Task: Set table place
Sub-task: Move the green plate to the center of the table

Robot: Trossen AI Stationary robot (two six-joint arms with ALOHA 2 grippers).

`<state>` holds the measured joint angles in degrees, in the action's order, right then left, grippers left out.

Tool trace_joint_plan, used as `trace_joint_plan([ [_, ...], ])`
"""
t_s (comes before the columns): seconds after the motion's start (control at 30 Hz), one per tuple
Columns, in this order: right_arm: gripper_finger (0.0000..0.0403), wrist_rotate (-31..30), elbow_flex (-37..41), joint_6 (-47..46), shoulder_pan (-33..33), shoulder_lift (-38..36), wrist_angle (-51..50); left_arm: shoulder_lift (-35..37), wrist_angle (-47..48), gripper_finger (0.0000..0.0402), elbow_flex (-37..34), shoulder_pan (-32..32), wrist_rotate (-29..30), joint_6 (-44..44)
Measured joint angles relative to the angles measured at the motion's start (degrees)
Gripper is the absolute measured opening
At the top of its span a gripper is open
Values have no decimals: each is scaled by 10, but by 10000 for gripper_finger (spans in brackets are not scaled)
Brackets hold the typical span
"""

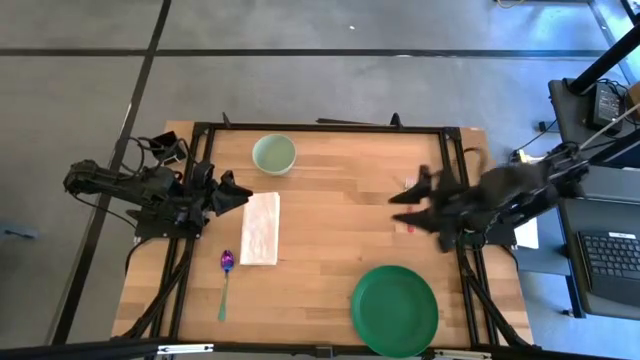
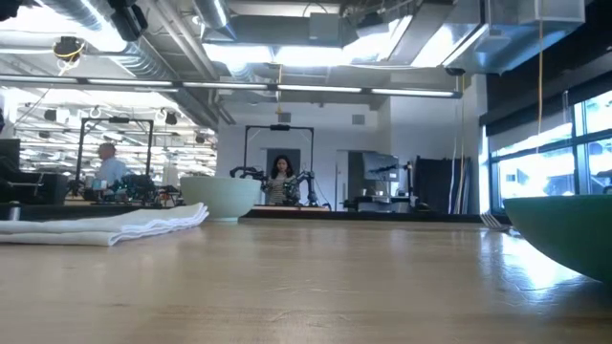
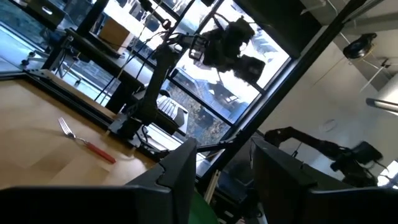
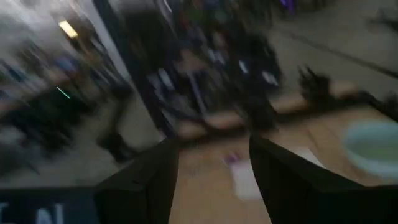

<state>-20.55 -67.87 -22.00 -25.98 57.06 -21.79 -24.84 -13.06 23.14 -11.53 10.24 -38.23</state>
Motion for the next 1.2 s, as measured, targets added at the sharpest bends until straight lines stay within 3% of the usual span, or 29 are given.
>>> trace_joint_plan([
  [0.2,197,15,-52,-72,0,120,-151,0,1,143,0,0,0,2],
  [0.6,197,237,-57,-292,0,263,-419,0,2,143,0,0,-9,3],
  [0.7,197,267,-57,-303,-1,297,-443,0,2,143,0,0,-9,9],
  [1.2,197,268,-57,-267,-1,438,-440,0,4,138,0,0,-29,9],
])
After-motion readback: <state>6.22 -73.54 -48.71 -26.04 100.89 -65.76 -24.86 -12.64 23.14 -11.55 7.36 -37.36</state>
